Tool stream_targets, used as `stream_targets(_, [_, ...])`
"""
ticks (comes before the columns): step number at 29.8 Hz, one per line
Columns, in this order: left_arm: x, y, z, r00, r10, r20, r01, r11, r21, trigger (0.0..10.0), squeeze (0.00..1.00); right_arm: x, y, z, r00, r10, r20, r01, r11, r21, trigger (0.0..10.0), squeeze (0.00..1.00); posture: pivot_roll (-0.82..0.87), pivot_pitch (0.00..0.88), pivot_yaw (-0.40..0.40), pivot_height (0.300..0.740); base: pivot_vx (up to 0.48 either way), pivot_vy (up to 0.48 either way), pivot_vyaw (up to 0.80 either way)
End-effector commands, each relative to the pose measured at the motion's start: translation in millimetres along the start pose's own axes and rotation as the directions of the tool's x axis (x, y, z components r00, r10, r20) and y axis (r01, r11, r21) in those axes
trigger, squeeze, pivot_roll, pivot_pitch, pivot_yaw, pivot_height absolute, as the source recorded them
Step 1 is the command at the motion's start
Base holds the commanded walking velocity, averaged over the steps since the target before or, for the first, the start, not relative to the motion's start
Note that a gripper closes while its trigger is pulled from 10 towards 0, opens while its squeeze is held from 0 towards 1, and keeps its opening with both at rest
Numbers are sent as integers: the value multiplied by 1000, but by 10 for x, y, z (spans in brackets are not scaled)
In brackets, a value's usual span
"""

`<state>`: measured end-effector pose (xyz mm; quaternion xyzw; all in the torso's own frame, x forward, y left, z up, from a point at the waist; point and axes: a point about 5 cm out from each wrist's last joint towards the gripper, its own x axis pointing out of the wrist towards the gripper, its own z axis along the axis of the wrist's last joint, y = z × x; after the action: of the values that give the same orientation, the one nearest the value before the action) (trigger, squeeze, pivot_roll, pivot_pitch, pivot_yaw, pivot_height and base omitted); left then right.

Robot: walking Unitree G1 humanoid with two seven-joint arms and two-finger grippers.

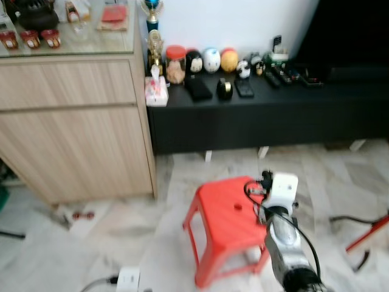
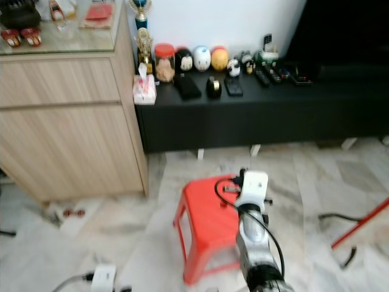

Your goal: Hang keys on a hook

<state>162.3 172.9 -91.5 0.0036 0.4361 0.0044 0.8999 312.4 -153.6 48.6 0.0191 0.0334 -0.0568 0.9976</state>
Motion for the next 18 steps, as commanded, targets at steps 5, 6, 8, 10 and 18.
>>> stream_targets(5, [-33, -82, -152, 998, -34, -59, 34, 999, 2, 10000, 0, -4, -23, 33, 1000, 4, 25, -5, 999, 42, 10000, 0, 104, 9, -111, 740, 0, 0, 0])
stream_targets(6, [-33, -83, -150, 998, -35, -58, 35, 999, 4, 10000, 0, -6, -25, 36, 1000, 5, 28, -6, 999, 43, 10000, 0, 104, 9, -111, 740, 0, 0, 0])
stream_targets(8, [-32, -86, -147, 998, -37, -57, 38, 999, 10, 10000, 0, -7, -29, 34, 1000, 5, 27, -6, 999, 37, 10000, 0, 104, 9, -112, 740, 0, 0, 0])
stream_targets(10, [-31, -87, -144, 998, -37, -56, 38, 999, 15, 10000, 0, -9, -34, 27, 1000, 3, 23, -4, 999, 38, 10000, 0, 104, 9, -112, 740, 0, 0, 0])
stream_targets(18, [-32, -86, -146, 998, -36, -57, 37, 999, 21, 10000, 0, -47, -101, -75, 999, -30, -29, 32, 997, 70, 10000, 0, 104, 0, -112, 740, 0, -123, 0])
